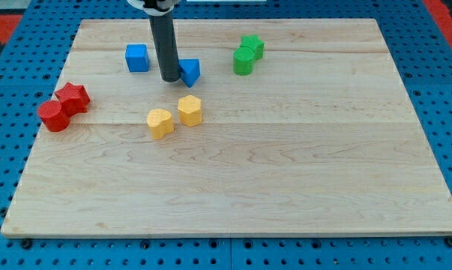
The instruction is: Move blue blocks towards center right of the board
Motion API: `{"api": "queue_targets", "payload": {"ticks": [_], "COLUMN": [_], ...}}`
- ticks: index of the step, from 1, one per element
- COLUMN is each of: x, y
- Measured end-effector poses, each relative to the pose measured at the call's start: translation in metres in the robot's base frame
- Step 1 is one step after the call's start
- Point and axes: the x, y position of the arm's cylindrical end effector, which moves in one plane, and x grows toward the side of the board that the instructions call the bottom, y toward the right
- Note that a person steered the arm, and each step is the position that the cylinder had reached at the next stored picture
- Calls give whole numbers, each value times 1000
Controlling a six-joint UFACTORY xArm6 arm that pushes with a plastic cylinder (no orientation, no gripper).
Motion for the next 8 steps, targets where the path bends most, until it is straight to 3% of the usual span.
{"api": "queue_targets", "payload": {"ticks": [3, 6, 7, 8], "x": [-9, 22, 21, 37], "y": [133, 283, 199, 65]}}
